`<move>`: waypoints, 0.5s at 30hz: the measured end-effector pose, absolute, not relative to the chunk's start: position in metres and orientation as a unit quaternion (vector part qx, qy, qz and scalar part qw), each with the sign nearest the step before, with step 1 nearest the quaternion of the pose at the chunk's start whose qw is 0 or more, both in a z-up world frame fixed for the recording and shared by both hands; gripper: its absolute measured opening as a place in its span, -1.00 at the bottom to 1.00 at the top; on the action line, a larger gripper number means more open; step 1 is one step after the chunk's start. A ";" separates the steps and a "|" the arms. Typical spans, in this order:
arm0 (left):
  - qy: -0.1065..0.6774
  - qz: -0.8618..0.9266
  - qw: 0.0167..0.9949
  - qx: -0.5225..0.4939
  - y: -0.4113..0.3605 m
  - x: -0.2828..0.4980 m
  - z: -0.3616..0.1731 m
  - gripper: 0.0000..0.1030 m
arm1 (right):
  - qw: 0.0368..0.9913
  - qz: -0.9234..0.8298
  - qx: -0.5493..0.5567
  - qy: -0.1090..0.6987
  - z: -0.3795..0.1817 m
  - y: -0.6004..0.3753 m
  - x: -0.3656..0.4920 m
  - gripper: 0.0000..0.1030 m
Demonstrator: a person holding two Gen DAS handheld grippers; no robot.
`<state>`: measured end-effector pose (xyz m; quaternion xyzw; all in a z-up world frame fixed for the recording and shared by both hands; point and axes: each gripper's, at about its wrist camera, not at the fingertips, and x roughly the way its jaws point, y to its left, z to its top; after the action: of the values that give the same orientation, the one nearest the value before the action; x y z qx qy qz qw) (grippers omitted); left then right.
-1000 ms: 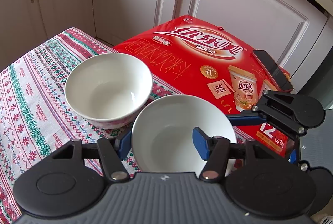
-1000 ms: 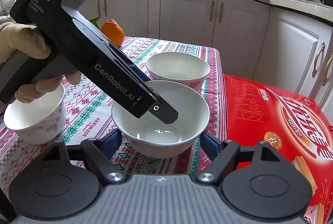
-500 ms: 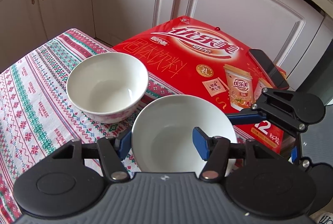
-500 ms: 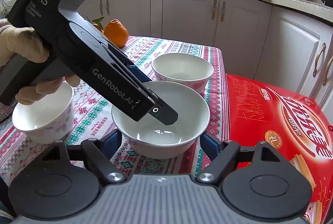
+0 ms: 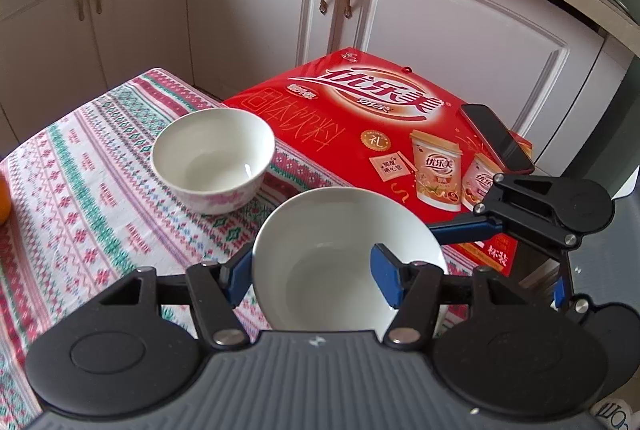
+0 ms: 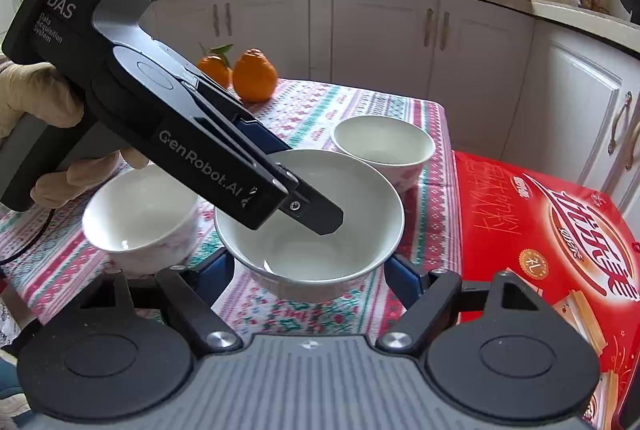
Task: Organize plates and bowls
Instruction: 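Lift the white bowl with both grippers and carry it toward another bowl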
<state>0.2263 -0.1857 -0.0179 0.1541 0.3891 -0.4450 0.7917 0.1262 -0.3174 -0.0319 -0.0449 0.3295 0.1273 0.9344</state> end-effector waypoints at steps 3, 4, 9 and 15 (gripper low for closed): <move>0.385 -0.441 0.797 0.149 -0.176 0.220 -0.012 0.18 | 0.934 0.136 -0.050 0.325 -0.027 -0.310 0.120 0.66; 0.383 -0.439 0.799 0.146 -0.172 0.218 -0.010 0.18 | 0.935 0.138 -0.053 0.323 -0.025 -0.307 0.118 0.66; 0.374 -0.427 0.811 0.141 -0.155 0.210 -0.001 0.18 | 0.935 0.152 -0.063 0.316 -0.016 -0.291 0.111 0.66; 0.368 -0.411 0.824 0.129 -0.131 0.205 0.009 0.18 | 0.932 0.173 -0.076 0.311 -0.009 -0.273 0.111 0.66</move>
<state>0.2047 -0.1308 0.0088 0.1287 0.3676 -0.4113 0.8241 0.1112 -0.2730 -0.0087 -0.0762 0.3105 0.1730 0.9316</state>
